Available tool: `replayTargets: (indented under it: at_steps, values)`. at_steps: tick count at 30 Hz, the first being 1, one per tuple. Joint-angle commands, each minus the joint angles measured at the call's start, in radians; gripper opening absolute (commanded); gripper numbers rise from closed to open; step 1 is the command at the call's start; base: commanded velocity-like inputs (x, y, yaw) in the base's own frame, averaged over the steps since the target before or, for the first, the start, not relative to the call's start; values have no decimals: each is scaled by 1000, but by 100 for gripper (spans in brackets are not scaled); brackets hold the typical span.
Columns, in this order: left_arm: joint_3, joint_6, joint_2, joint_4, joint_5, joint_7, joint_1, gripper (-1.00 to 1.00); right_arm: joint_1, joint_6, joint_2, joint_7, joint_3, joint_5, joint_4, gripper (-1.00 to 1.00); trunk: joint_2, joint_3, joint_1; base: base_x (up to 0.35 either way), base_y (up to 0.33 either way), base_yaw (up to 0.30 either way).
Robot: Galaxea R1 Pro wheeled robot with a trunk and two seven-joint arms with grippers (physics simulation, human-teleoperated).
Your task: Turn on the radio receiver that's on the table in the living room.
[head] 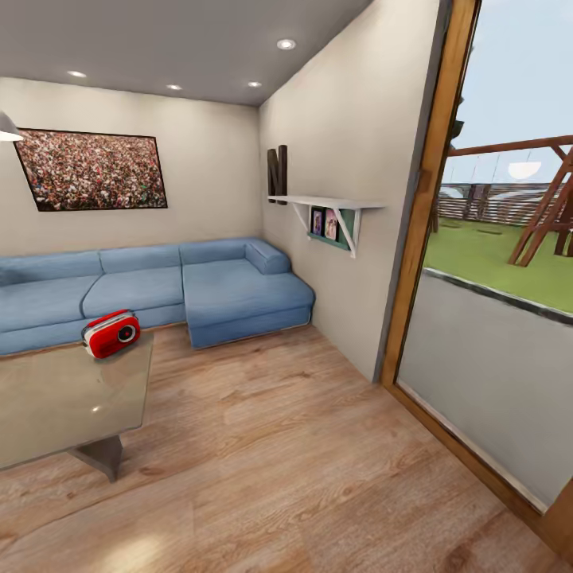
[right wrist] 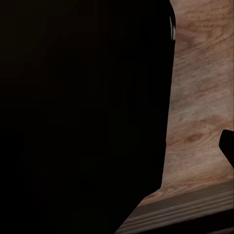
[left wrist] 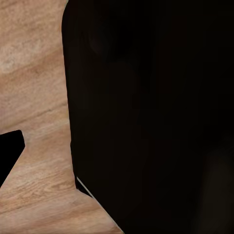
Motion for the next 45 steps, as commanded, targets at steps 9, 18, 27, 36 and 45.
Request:
replayTargets:
  at_steps: [9,18,27,36,45]
  values:
    - [8,-3,-6,-21,3,3,-2,100,6,-6,-7,5,5,10,0,100,0,0,0,0,0,0]
    - [9,-3,-6,-49,4,3,-2,100,7,-12,-5,-1,1,9,0,100,0,0,0,0,0,1]
    - [9,-3,-6,-49,4,3,-2,100,6,-12,-6,3,5,10,0,100,0,0,0,0,0,217]
    - [9,-3,-6,-49,5,3,-2,100,7,-12,-6,3,5,11,0,100,0,0,0,0,0,277]
    - [8,-3,-6,-50,5,3,-2,100,7,-12,-6,3,6,11,0,100,0,0,0,0,0,278]
